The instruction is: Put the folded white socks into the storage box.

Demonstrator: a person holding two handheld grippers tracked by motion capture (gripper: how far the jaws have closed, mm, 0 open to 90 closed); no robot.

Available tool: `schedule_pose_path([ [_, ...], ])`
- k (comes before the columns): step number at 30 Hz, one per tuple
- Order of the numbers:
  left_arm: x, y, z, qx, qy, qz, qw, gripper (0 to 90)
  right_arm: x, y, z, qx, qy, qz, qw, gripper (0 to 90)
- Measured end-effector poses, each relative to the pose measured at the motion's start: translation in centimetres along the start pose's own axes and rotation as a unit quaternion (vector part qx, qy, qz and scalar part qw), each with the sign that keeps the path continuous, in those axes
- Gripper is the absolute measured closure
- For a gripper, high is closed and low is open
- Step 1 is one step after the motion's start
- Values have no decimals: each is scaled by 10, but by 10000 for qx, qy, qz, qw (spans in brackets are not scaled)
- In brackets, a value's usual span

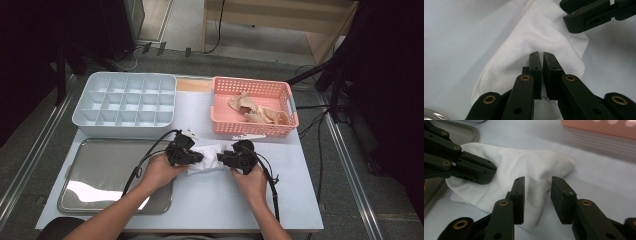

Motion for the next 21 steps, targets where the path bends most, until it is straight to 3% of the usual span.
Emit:
schedule_pose_path([
  [6, 0, 1, 0, 31, 4, 12, 10000, 864, 4, 6, 9, -105, 120, 61, 9999, 515],
  [11, -1, 0, -1, 9, -23, -4, 10000, 865, 4, 5, 19, -179, 142, -21, 9997, 496],
  [16, -1, 0, -1, 17, -20, 9, 10000, 865, 9, 8, 22, -196, 131, 88, 9997, 477],
  [21, -1, 0, -1, 17, -18, -2, 10000, 865, 10, 1, 27, -379, 93, -182, 9991, 502],
])
Point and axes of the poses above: each handheld gripper's, and its own axes: z roughly forward along the jaws, x roughly out of its top, y roughly to its right, the point moved 2 cm from there along z, roughly forward along the jaws, and after that the axes turned 5 degrees about y, right-handed, at the moved point
